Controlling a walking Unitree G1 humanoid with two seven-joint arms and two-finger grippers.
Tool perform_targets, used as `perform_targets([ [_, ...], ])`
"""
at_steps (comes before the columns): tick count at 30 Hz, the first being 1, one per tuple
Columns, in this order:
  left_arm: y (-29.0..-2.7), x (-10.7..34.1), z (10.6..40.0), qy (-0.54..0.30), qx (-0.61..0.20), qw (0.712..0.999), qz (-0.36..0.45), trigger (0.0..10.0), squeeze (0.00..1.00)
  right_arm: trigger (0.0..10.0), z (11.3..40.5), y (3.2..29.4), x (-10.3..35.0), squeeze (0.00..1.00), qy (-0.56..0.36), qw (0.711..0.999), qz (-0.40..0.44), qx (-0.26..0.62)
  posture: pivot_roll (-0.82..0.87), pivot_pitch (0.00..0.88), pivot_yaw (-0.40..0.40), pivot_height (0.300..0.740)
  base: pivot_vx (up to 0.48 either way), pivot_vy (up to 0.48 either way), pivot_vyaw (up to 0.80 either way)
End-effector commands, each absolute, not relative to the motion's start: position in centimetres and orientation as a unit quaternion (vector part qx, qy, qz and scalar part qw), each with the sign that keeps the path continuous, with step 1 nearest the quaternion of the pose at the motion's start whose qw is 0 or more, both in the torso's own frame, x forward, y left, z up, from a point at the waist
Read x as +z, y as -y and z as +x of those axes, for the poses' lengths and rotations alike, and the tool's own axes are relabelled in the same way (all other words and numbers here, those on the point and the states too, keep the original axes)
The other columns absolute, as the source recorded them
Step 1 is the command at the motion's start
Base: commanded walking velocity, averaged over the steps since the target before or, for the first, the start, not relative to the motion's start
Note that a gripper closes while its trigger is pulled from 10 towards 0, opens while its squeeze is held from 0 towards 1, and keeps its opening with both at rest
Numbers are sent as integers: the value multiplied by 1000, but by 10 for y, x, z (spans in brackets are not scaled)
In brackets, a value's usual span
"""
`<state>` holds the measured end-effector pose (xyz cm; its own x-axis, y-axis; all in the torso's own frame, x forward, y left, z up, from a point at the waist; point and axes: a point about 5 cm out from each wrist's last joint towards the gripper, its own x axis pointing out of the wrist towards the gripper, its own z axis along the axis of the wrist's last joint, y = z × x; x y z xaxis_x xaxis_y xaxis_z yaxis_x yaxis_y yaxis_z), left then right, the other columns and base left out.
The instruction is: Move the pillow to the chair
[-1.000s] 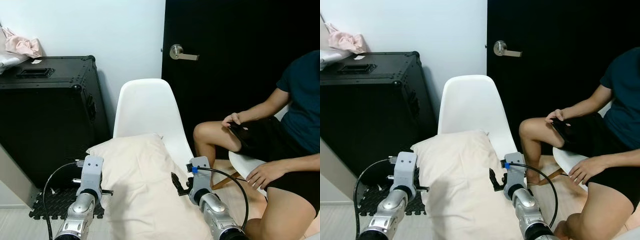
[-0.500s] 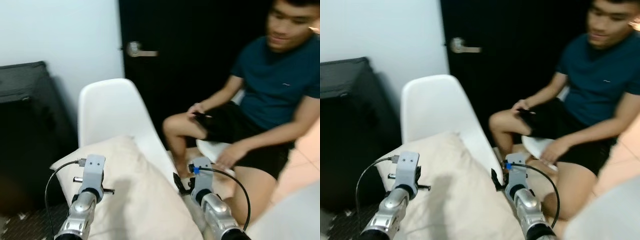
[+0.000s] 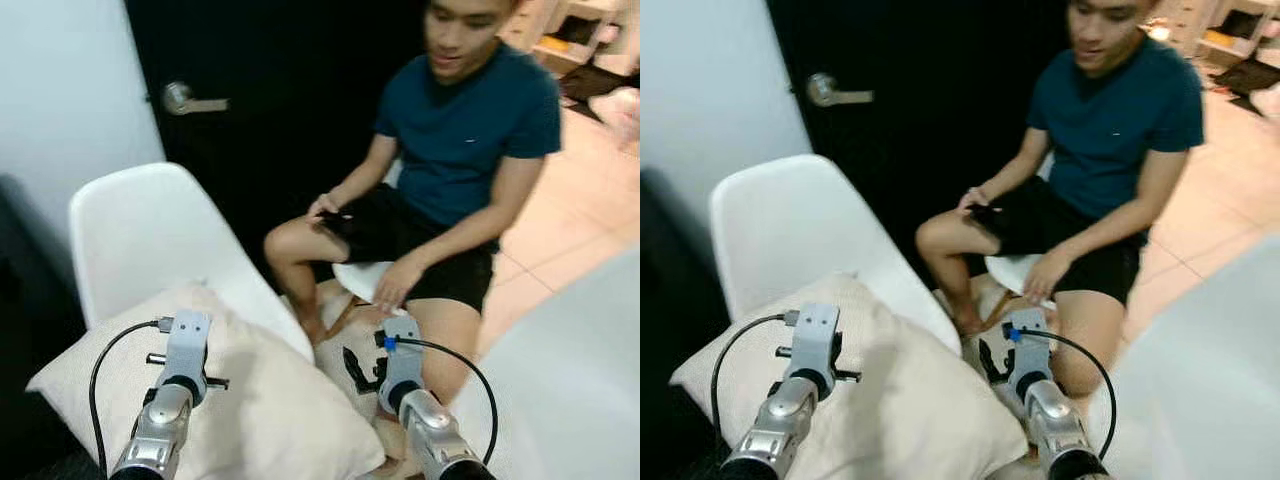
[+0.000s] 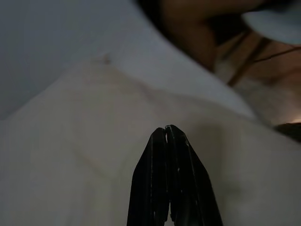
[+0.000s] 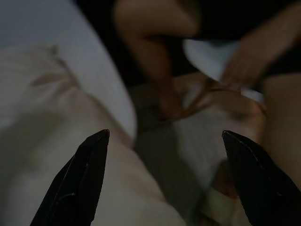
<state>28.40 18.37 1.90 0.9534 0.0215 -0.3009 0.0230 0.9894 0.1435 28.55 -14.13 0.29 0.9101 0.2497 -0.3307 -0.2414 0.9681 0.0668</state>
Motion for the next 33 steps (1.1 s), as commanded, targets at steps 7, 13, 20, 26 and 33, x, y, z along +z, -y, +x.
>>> perform_targets([
  [7, -184, 17, 283, -155, -2, 985, 82, 10000, 0, 10000, 284, 142, 1, 0, -174, 977, 11, 125, -5, 29, -24, 740, 0, 0, -800],
  [13, -184, 17, 284, -154, -4, 984, 83, 10000, 0, 10000, 284, 142, 1, 0, -173, 977, 11, 125, -7, 20, -22, 740, 0, 0, -800],
  [20, -184, 17, 284, -153, -5, 985, 85, 10000, 0, 10000, 282, 142, 0, 0, -173, 977, 11, 125, -7, 18, -23, 740, 0, 0, -800],
  [26, -183, 17, 284, -153, -6, 984, 86, 10000, 0, 10000, 282, 143, 0, 0, -174, 977, 11, 125, -9, 22, -22, 740, 0, 0, -800],
  [33, -183, 16, 283, -155, -6, 984, 85, 10000, 0, 10000, 282, 143, 0, 0, -174, 977, 12, 123, -11, 28, -21, 740, 0, 0, -800],
])
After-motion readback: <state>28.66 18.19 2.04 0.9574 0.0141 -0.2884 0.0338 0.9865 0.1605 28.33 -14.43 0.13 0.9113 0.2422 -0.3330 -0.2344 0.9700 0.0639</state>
